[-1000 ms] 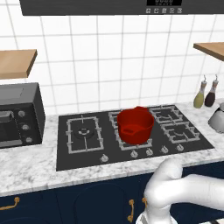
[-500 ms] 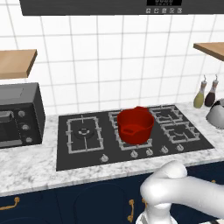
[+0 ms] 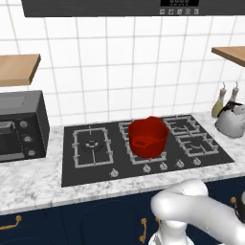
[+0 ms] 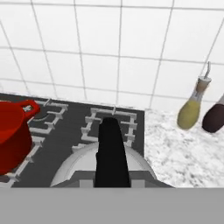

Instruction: Pick the kettle from the counter and place it on a stove burner. Then turn the burner on.

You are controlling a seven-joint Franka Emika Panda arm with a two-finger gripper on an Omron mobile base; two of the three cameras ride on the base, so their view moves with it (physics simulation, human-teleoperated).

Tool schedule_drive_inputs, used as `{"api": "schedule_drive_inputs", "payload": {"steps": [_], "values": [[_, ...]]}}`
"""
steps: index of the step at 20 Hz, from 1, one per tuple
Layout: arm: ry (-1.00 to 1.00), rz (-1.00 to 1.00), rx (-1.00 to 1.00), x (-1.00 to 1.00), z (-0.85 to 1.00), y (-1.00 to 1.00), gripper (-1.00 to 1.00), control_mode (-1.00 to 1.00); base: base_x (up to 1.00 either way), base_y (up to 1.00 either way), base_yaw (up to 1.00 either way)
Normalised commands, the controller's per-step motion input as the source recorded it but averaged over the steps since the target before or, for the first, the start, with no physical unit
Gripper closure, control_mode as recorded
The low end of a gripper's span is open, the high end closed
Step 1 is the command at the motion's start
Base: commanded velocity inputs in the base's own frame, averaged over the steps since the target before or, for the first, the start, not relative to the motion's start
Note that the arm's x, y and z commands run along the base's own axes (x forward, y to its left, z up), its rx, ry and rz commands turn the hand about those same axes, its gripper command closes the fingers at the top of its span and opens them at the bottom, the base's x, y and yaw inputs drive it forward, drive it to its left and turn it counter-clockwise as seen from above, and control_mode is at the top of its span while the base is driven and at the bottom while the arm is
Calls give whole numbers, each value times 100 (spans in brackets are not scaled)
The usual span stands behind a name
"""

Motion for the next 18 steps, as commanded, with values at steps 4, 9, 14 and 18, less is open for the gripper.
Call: {"api": "schedule_drive_inputs", "payload": {"steps": [4,9,14,18], "values": [[-8,15,-1,-2,50,69,100,-100,0,0,0],[-2,12,0,0,43,73,100,-100,0,0,0],[0,10,-4,0,11,80,100,-100,0,0,0],[0,9,-3,0,18,66,100,-100,0,0,0]]}}
